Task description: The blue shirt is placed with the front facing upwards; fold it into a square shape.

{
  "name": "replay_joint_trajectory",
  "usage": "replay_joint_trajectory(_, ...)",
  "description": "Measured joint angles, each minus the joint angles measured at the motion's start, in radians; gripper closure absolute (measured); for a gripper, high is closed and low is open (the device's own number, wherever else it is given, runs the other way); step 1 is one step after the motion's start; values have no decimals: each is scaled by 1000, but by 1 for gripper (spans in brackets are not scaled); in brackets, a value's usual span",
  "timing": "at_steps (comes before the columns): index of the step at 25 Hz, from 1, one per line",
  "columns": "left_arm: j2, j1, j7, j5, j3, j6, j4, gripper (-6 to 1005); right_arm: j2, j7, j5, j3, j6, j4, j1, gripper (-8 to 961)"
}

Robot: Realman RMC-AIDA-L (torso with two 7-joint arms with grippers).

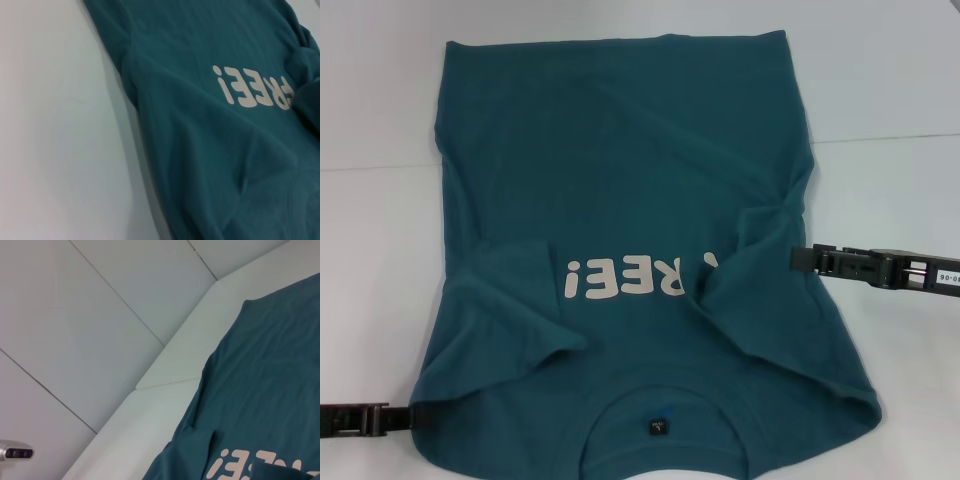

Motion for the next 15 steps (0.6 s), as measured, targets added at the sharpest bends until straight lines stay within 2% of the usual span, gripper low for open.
replay_joint_trajectory(3,0,-2,-6,1,11,-11,0,765,0,-2,0,1,0,1,0,46)
replay_joint_trajectory(9,-1,-10,-8,1,17,-16,-3,957,0,-4,-2,1,2,1,0,48)
replay_joint_trajectory(15,2,-11,-10,-3,16,-11,2,975,-20,46,-56,-2,0,1,-1,50)
